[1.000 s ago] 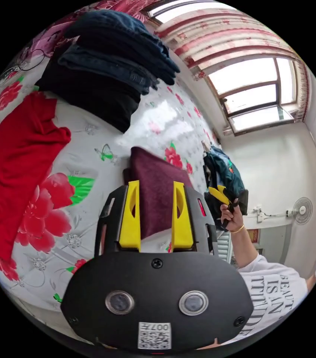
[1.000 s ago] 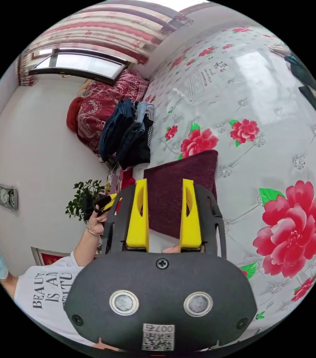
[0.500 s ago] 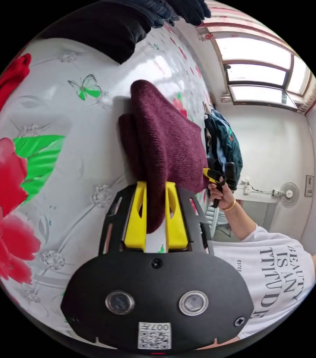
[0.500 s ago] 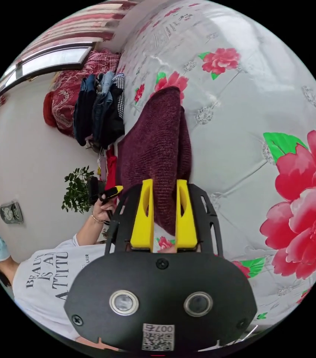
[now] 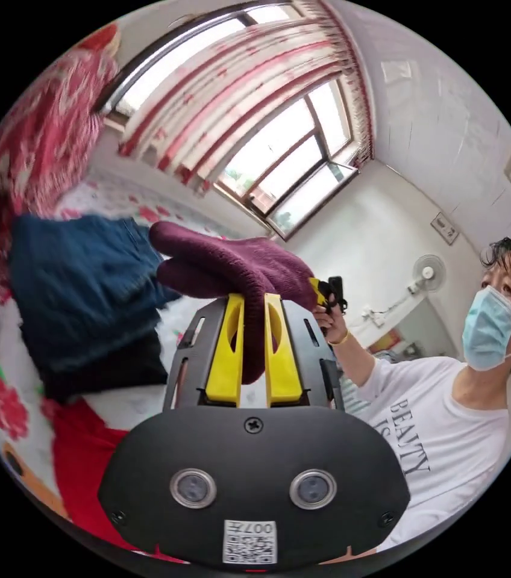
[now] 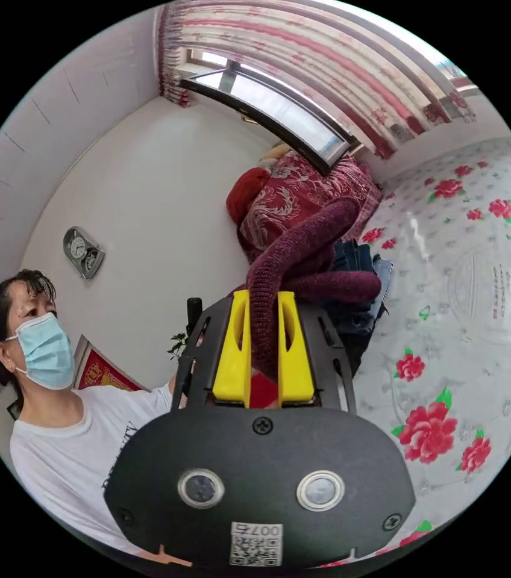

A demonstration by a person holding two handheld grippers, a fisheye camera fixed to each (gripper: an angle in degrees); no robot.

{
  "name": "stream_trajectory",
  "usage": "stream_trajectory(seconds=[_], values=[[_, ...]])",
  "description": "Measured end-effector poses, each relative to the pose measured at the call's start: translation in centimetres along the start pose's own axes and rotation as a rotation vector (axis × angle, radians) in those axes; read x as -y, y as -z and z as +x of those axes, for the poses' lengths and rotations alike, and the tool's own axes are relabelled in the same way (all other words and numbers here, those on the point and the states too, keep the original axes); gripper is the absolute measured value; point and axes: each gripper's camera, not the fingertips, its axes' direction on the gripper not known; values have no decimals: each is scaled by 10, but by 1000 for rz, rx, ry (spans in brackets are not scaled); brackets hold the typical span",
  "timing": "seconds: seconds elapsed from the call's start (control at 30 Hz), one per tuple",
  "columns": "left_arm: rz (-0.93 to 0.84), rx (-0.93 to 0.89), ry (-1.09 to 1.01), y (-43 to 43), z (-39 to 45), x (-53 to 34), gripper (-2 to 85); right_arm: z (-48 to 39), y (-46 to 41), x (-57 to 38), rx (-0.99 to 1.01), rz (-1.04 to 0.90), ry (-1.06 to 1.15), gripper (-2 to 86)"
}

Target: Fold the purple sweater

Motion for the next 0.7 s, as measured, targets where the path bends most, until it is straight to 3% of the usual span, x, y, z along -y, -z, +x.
stream_trajectory(seconds=[0.1, 0.17, 0.2, 0.27, 0.43, 0.57, 0.7], values=[[111, 210, 29, 42, -5, 47, 67, -11, -73, 63, 3, 24, 27, 54], [149, 391, 85, 55, -20, 58, 77, -2, -138, 88, -123, -5, 5, 57], [136, 531, 146, 58, -30, 55, 83, 3, -152, 88, -158, -11, -19, 58], [83, 634, 231, 54, -42, 35, 89, 20, -196, 68, -261, -75, -57, 60], [-139, 684, 194, -8, -12, -84, 89, 40, -233, -64, -504, -448, 63, 66], [-484, 678, 233, -98, 42, -209, 80, 62, -192, -228, -794, -854, -22, 72], [-703, 608, 217, -170, 119, -282, 71, 37, -134, -318, -883, -989, -74, 77]])
